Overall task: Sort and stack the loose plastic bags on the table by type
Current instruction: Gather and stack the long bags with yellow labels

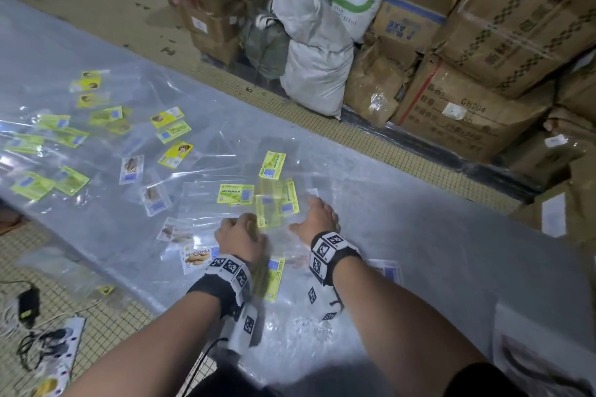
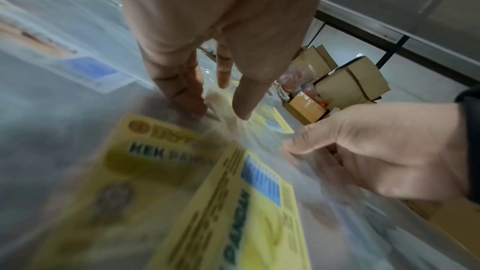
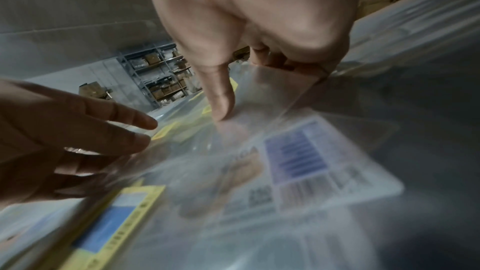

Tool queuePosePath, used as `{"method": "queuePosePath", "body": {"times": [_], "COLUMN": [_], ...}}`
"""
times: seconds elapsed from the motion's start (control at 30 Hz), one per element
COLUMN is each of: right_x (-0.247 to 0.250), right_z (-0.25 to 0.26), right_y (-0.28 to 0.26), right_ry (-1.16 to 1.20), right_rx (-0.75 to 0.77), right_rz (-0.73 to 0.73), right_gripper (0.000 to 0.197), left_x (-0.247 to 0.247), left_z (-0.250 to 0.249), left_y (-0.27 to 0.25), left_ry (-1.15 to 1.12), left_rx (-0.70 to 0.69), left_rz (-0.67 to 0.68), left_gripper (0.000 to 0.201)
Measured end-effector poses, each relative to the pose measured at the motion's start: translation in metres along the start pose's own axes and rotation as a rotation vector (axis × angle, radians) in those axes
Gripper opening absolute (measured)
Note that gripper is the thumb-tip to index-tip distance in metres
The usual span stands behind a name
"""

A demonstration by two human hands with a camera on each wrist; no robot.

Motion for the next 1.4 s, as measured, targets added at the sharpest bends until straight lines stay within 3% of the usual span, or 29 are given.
{"method": "queuePosePath", "body": {"times": [0.17,0.27,0.33,0.43,0.57,0.7,0.77,0.87,0.93,1.0,1.07,1.13,1.3,1.4], "right_x": [0.002,0.006,0.013,0.026,0.043,0.04,0.027,-0.005,-0.024,-0.037,-0.048,-0.055,-0.059,-0.066], "right_z": [-0.007,-0.009,-0.01,-0.014,-0.024,-0.027,-0.031,-0.035,-0.038,-0.035,-0.027,-0.019,-0.009,-0.003], "right_y": [0.002,0.002,0.002,-0.005,-0.03,-0.064,-0.083,-0.111,-0.123,-0.133,-0.14,-0.143,-0.149,-0.148], "right_ry": [0.101,0.137,0.151,0.231,0.38,0.567,0.696,0.865,0.9,0.937,0.957,0.945,0.821,0.923], "right_rx": [-0.002,0.0,0.011,-0.021,-0.124,-0.192,-0.275,-0.407,-0.464,-0.505,-0.532,-0.535,-0.501,-0.51], "right_rz": [-0.012,-0.007,-0.036,-0.094,-0.222,-0.32,-0.364,-0.412,-0.473,-0.545,-0.564,-0.572,-0.642,-0.653], "right_gripper": [0.058,0.044,0.032,0.026,0.018,0.026,0.035,0.033,0.035,0.033,0.03,0.027,0.016,0.01], "left_x": [-0.001,0.001,-0.01,-0.025,-0.033,-0.033,-0.038,-0.042,-0.045,-0.049,-0.053,-0.052,-0.039,-0.024], "left_z": [-0.006,-0.011,-0.007,0.003,0.003,0.0,-0.001,-0.001,-0.001,0.003,0.008,0.008,-0.004,-0.011], "left_y": [0.016,0.023,0.027,0.03,0.031,0.029,0.027,0.024,0.019,0.018,0.021,0.021,0.011,0.011], "left_ry": [-0.129,-0.18,-0.252,-0.316,-0.277,-0.219,-0.209,-0.18,-0.194,-0.263,-0.354,-0.355,-0.181,-0.149], "left_rx": [0.004,-0.061,-0.062,-0.047,-0.175,-0.24,-0.25,-0.296,-0.295,-0.194,-0.05,-0.002,-0.234,-0.341], "left_rz": [0.139,0.148,0.267,0.452,0.615,0.839,0.985,1.107,1.172,1.195,1.156,1.125,1.182,1.193], "left_gripper": [0.057,0.051,0.046,0.059,0.07,0.078,0.09,0.102,0.101,0.092,0.086,0.079,0.047,0.045]}}
Point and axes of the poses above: each hand's wrist, its own y-axis towards the middle knuckle, its own x-axis out of the back of the hand, z = x × y, the point moved 8 cm from there along y, towards the middle knuckle, and after that the axes turned 6 degrees about x, right-handed, at the moved point
